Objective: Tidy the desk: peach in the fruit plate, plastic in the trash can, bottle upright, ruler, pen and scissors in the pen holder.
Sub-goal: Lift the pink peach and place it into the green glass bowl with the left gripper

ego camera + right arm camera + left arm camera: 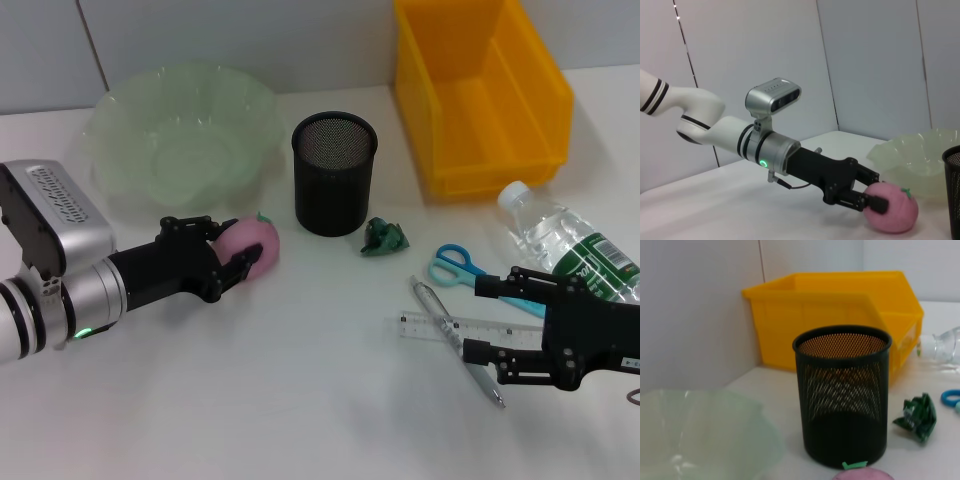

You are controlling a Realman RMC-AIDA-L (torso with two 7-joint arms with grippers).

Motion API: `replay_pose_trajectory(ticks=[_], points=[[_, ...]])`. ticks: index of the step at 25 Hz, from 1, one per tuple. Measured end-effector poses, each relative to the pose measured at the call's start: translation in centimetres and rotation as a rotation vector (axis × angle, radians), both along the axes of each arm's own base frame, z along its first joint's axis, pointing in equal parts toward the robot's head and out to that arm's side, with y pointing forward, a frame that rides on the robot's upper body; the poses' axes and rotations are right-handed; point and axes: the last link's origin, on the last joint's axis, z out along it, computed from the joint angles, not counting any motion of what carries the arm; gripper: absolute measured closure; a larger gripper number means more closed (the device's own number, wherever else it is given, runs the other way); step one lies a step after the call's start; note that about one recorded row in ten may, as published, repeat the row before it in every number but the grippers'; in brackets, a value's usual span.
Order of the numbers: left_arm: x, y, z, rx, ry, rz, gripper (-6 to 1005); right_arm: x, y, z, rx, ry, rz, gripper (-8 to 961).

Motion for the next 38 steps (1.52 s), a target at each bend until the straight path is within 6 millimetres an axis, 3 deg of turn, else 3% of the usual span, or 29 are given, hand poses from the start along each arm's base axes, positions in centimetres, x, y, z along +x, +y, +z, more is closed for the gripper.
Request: replay_pose_trajectory(ticks=[1,5,8,10,11,12,13,15,16,20,28,31,36,38], points=[[0.1,-0.1,0.1,-0.001,-0.010,-0.004,550,0.0,0.0,0.0,0.000,0.000,0.000,134],[0.4,-0.2,0.3,-0.001,-0.038,-0.016,617,0.1,0.0,0.1,0.004,0.002,-0.005,134],[1.9,-0.1,1.9,0.020,-0.158,-0.067,648,0.1,-0.1,0.1,0.005,0.003,-0.007,134],[1.9,-0.1,1.9,0.020,-0.158,-0.067,662,0.1,-0.1,0.1,0.004,0.004,-0.006,134],[2.5,0.2,3.1,0.050,-0.200,-0.087,669,0.1,-0.1,0.1,0.003,0.005,-0.006,134],[3.3,1.8,5.1,0.161,-0.236,-0.085,676,0.0,-0.1,0.0,0.000,0.004,-0.003,134],[3.5,3.2,5.8,0.228,-0.225,-0.057,683,0.0,-0.1,0.0,0.000,0.004,-0.003,134],[3.5,3.2,5.8,0.228,-0.225,-0.057,697,0.0,-0.1,0.0,-0.001,0.004,-0.001,134],[3.7,6.0,6.4,0.322,-0.157,0.016,704,0.0,-0.1,0.0,-0.003,0.005,0.001,134],[3.8,7.4,6.1,0.355,-0.091,0.065,694,-0.1,-0.1,0.0,-0.004,0.006,0.004,134],[3.6,8.0,6.1,0.380,-0.060,0.098,673,-0.1,-0.1,0.0,-0.005,0.006,0.004,135],[3.6,8.1,6.4,0.391,-0.073,0.106,457,-0.1,-0.1,0.0,-0.002,0.013,-0.001,135],[3.5,8.1,6.6,0.400,-0.083,0.110,236,-0.1,0.0,0.1,0.019,0.030,-0.010,135],[3.5,8.0,6.5,0.398,-0.083,0.109,213,-0.1,0.0,0.2,0.021,0.036,-0.015,135]])
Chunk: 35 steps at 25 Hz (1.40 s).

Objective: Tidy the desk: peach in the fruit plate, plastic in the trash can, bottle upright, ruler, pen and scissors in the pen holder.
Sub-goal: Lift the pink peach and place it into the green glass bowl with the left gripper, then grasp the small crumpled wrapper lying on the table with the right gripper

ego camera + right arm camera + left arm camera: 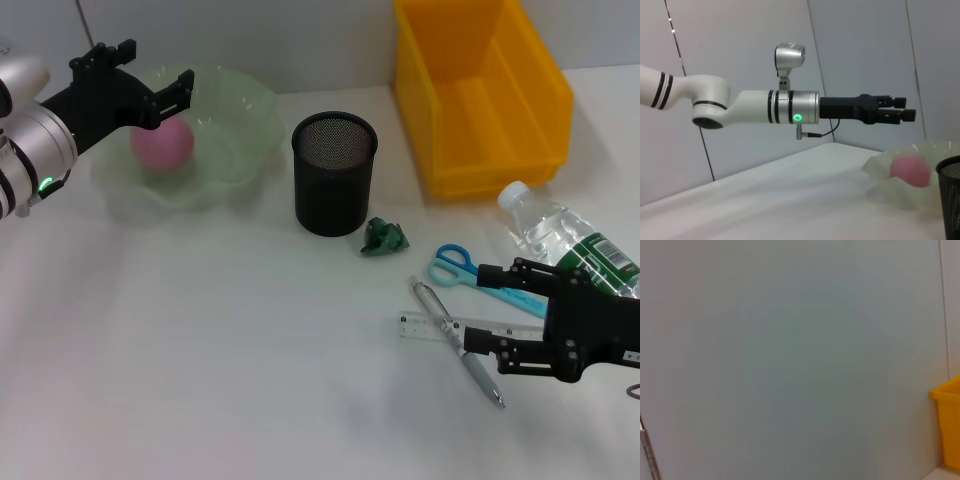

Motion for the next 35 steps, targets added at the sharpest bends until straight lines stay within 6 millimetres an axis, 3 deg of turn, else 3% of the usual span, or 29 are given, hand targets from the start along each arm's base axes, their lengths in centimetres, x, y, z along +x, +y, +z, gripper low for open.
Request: replay_pose_trajectory(ticks=[5,6,7,8,11,13,14,18,23,35], points=[[-0.3,-1.7,0.0,-0.035,-0.061,-0.058,178,0.1,0.5,1.0,0.027,0.050,-0.072,135],[-0.5,-3.4,0.2,-0.069,-0.112,-0.126,178,0.3,0.9,2.4,0.069,0.095,-0.138,135],[-0.5,-3.4,0.2,-0.069,-0.112,-0.126,178,0.3,0.9,2.4,0.069,0.095,-0.138,135],[-0.7,-5.0,0.1,-0.106,-0.138,-0.182,178,0.5,1.2,3.9,0.096,0.123,-0.198,135],[-1.2,-6.5,-0.3,-0.147,-0.143,-0.214,178,0.5,1.6,5.0,0.096,0.123,-0.233,135],[-2.0,-8.8,-1.2,-0.227,-0.130,-0.256,177,0.1,2.4,7.1,0.087,0.110,-0.300,135],[-2.0,-8.8,-1.2,-0.227,-0.130,-0.256,177,0.1,2.4,7.1,0.087,0.110,-0.300,135],[-2.8,-11.0,-2.6,-0.328,-0.096,-0.282,177,-1.4,3.3,10.5,0.096,0.026,-0.345,136],[-2.7,-11.8,-3.4,-0.375,-0.102,-0.291,181,-3.5,3.7,12.2,0.084,-0.077,-0.351,136],[-2.5,-12.3,-4.2,-0.416,-0.094,-0.301,183,-4.7,3.9,12.2,0.032,-0.171,-0.393,136]])
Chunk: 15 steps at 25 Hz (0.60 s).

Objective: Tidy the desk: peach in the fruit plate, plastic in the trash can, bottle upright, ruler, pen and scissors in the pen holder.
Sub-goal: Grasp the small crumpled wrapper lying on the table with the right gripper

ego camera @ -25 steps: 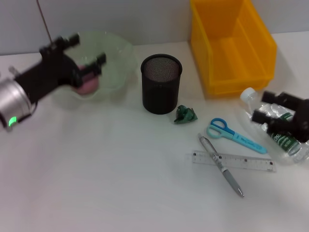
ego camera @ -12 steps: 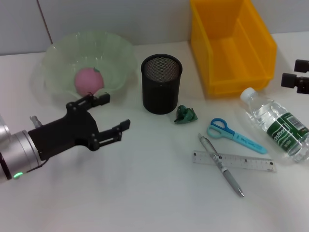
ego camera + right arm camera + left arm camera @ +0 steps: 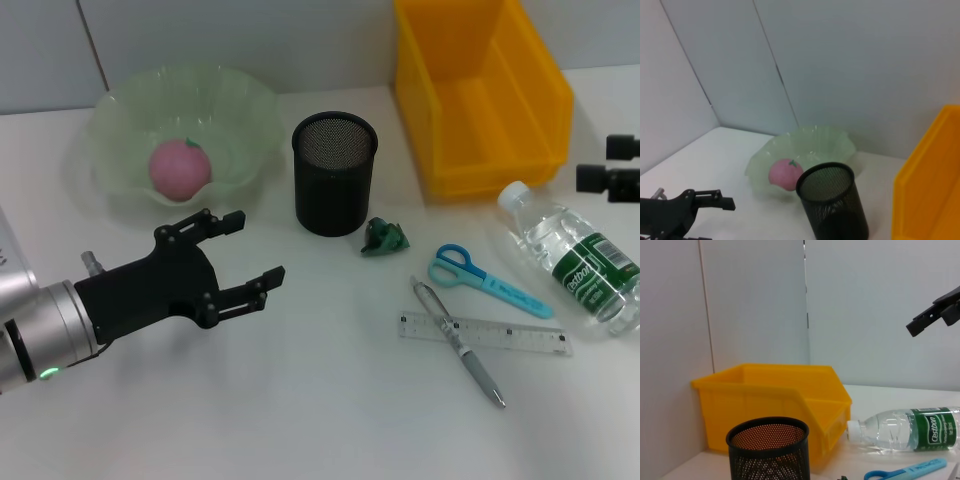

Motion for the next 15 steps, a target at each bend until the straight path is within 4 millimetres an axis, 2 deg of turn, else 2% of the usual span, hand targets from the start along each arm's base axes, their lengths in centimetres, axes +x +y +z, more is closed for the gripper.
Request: replay_pose_trajectory(ticks=[4,7,8,9,13,15], points=[[0.0,0.0,-0.1,-0.003,0.007,-0.001,183,-0.1,0.7,-1.3,-0.045,-0.042,-0.001,136],[0.0,0.0,-0.1,-0.005,0.010,-0.002,183,-0.7,2.2,-3.4,-0.094,-0.098,-0.013,136],[0.0,0.0,-0.2,-0.009,0.012,-0.005,183,-1.3,3.5,-5.0,-0.114,-0.131,-0.041,136],[0.0,0.0,-0.2,-0.009,0.012,-0.005,183,-1.3,3.5,-5.0,-0.114,-0.131,-0.041,136],[0.0,-0.1,-0.3,-0.012,0.014,-0.007,183,-3.4,6.1,-7.9,-0.172,-0.212,-0.086,137],[0.0,-0.1,-0.4,-0.017,0.017,-0.011,183,-4.1,6.9,-8.5,-0.182,-0.240,-0.120,137]])
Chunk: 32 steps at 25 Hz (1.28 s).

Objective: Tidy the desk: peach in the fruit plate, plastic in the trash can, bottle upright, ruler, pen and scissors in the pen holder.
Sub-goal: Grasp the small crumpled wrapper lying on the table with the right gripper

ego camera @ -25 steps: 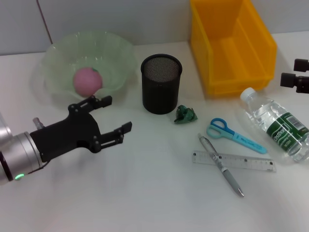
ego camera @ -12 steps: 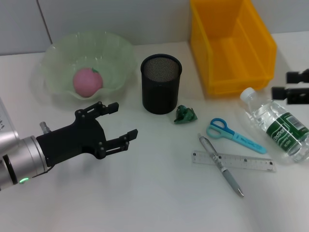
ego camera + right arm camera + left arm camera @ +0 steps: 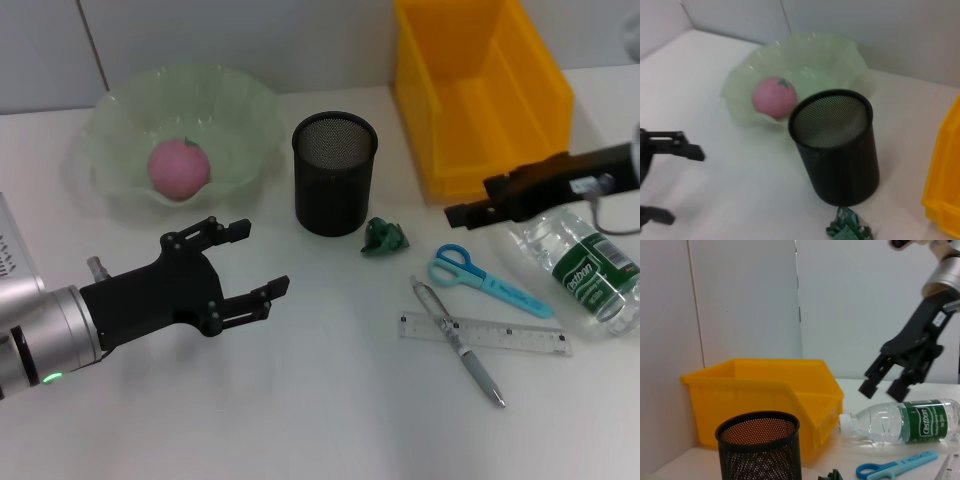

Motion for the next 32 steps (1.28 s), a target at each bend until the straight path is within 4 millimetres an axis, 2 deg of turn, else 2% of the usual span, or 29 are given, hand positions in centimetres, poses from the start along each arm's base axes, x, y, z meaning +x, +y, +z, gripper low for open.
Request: replay_pose_trajectory(ticks=[7,10,18,32], points=[[-0.3,-0.4,-0.1,-0.004,0.002,0.004,183,-1.7,1.9,-1.9,-0.052,-0.070,-0.050,137],[-0.5,-0.6,-0.1,-0.005,0.001,0.007,183,-2.1,2.6,-3.5,-0.083,-0.100,-0.062,137],[-0.7,-0.9,-0.1,-0.009,0.002,0.011,184,-2.6,3.5,-6.6,-0.080,-0.163,-0.049,137],[-0.6,-1.1,-0.5,-0.026,0.010,-0.003,184,-2.4,4.7,-10.2,-0.065,-0.209,-0.051,136]])
